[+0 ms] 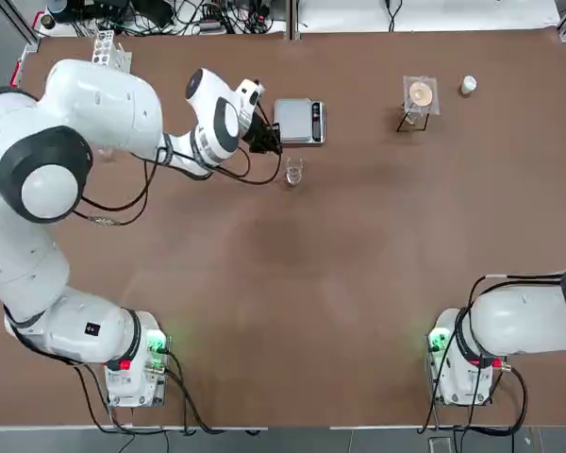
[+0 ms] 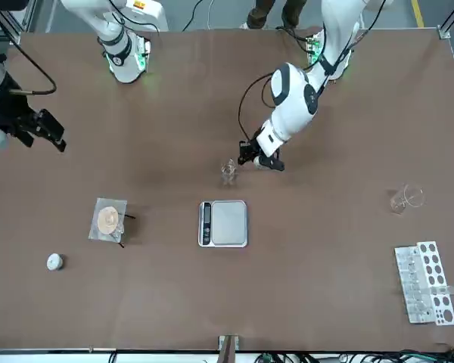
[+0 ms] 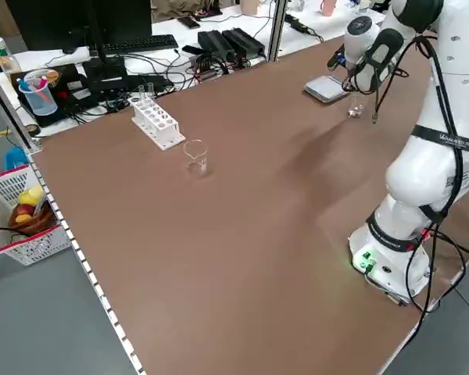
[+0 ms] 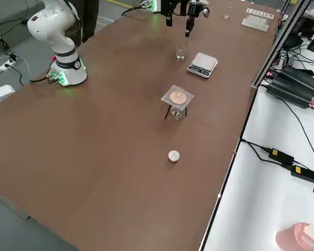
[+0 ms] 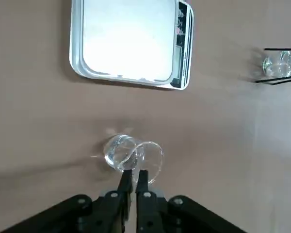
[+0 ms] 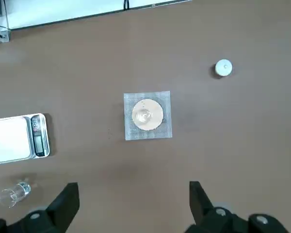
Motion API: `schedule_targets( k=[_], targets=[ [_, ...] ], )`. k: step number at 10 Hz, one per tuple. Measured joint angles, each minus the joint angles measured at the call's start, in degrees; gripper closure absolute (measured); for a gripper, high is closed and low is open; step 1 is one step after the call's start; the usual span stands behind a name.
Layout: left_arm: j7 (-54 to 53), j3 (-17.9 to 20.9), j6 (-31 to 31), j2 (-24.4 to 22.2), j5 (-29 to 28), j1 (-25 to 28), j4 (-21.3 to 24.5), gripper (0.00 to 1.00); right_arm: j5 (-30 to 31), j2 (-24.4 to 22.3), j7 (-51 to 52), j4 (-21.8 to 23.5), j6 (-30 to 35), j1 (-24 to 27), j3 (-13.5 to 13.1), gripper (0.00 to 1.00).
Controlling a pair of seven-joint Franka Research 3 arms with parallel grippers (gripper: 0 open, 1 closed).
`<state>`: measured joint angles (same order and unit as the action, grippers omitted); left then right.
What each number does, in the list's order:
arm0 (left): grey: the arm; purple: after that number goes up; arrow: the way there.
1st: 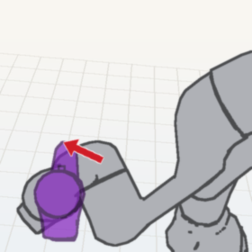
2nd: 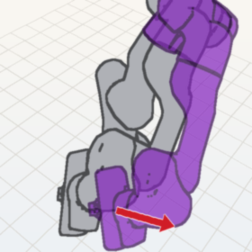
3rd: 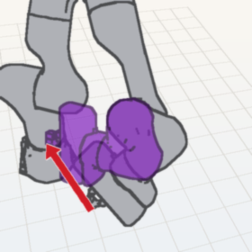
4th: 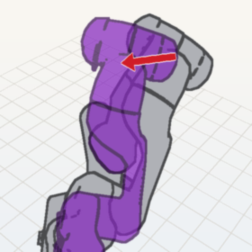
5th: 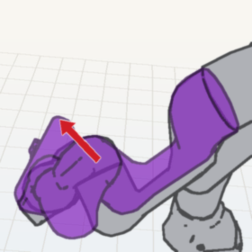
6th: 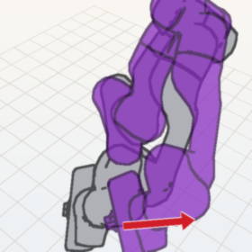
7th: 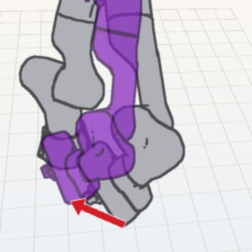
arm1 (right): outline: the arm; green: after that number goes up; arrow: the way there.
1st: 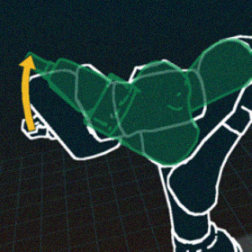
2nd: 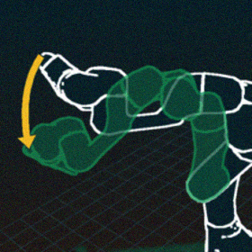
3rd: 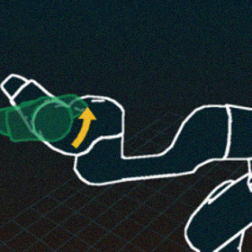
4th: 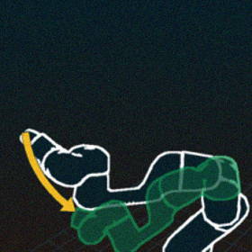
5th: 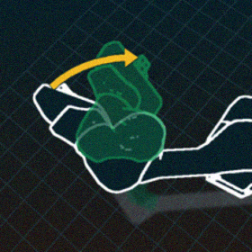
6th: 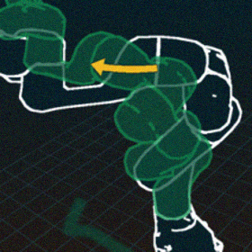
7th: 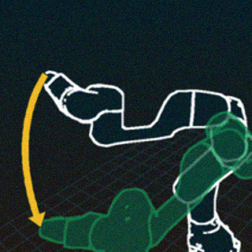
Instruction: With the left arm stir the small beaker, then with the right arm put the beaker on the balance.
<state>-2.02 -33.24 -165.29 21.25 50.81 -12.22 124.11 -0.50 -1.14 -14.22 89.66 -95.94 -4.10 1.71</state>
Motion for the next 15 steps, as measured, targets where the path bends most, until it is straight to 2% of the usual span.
schedule_targets(
  k=[11, 15],
  targets=[
    [4.2, 0.5, 0.7, -1.7, 0.0, 0.7, 0.2, 0.92, 0.1, 0.0, 0.1, 0.0, -0.1, 0.0, -0.1, 0.0],
    [4.2, 0.5, 2.2, -3.7, 0.0, 2.2, 0.2, 0.92, 0.2, 0.0, 0.1, 0.0, -0.2, 0.5, -0.1, 0.0]
  ],
)
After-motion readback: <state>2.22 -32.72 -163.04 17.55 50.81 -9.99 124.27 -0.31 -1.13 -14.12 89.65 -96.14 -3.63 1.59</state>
